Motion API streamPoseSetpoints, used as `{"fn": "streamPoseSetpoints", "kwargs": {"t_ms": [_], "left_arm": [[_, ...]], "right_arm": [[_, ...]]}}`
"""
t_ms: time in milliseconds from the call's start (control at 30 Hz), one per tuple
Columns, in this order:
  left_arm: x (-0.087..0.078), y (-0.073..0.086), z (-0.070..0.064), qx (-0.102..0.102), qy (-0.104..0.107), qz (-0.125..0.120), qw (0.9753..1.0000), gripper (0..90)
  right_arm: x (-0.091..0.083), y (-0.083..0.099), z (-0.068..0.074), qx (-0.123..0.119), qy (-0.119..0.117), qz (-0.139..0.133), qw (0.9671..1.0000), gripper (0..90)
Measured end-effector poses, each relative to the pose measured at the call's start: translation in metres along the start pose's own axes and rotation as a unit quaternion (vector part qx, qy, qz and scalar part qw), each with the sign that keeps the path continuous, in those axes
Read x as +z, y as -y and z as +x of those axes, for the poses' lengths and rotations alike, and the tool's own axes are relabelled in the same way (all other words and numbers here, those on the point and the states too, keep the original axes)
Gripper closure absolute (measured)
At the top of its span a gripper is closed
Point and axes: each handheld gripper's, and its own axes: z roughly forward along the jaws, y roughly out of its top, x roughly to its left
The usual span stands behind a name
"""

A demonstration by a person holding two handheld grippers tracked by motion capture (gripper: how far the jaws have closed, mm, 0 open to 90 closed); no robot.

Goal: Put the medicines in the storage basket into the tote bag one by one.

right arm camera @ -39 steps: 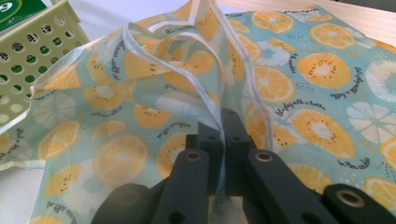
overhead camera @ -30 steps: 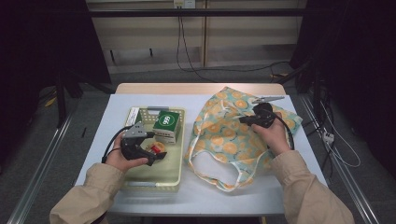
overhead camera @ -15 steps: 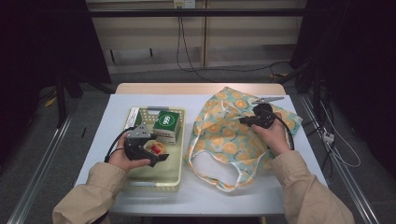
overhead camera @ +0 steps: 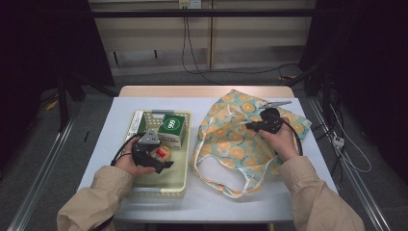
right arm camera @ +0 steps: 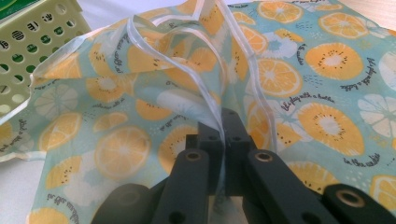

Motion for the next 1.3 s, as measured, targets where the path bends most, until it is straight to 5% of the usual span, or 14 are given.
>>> {"fn": "streamPoseSetpoints", "kwargs": {"t_ms": [100,300,600,833,867,900,967,1000,1033,1200,1267,1300], "left_arm": [[-0.002,-0.001,0.001,0.004,0.004,-0.013,0.9999,8.7],[0.002,0.001,0.003,-0.013,-0.003,0.005,0.9999,6.7],[0.008,0.006,0.002,-0.033,0.011,0.054,0.9979,14.2],[0.007,0.003,-0.001,-0.041,0.004,0.061,0.9973,20.1],[0.006,0.002,-0.001,-0.043,-0.012,0.068,0.9967,20.2],[0.005,0.002,0.001,-0.051,0.003,0.063,0.9967,20.2],[0.001,-0.001,0.0,-0.079,-0.015,0.047,0.9956,20.3],[-0.001,-0.003,0.001,-0.083,-0.002,0.039,0.9958,20.3],[-0.004,-0.007,0.0,-0.083,-0.013,0.031,0.996,20.3],[-0.024,-0.036,-0.004,-0.086,0.002,-0.016,0.9962,20.3],[-0.032,-0.051,-0.009,-0.077,-0.005,-0.026,0.9967,20.3],[-0.035,-0.059,-0.01,-0.07,0.009,-0.032,0.997,20.3]], "right_arm": [[-0.001,0.0,0.0,-0.001,-0.001,-0.001,1.0,89.3],[-0.001,0.0,0.0,-0.001,-0.002,-0.001,1.0,89.3],[0.001,0.0,0.003,-0.004,-0.005,0.003,1.0,89.3],[-0.001,0.0,0.002,-0.003,-0.005,0.0,1.0,89.3],[-0.001,0.0,0.002,-0.003,-0.006,0.001,1.0,89.3],[-0.002,0.0,0.002,-0.004,-0.005,0.001,1.0,89.3],[-0.002,0.0,0.001,-0.004,-0.005,-0.001,1.0,89.3],[-0.002,0.0,0.002,-0.004,-0.005,-0.002,1.0,89.4],[-0.002,0.0,0.002,-0.003,-0.005,-0.002,1.0,89.4],[-0.002,-0.001,0.002,-0.002,-0.006,-0.004,1.0,89.4],[-0.002,-0.001,0.002,-0.002,-0.006,-0.003,1.0,89.4],[-0.002,-0.001,0.002,-0.002,-0.006,-0.003,1.0,89.4]]}}
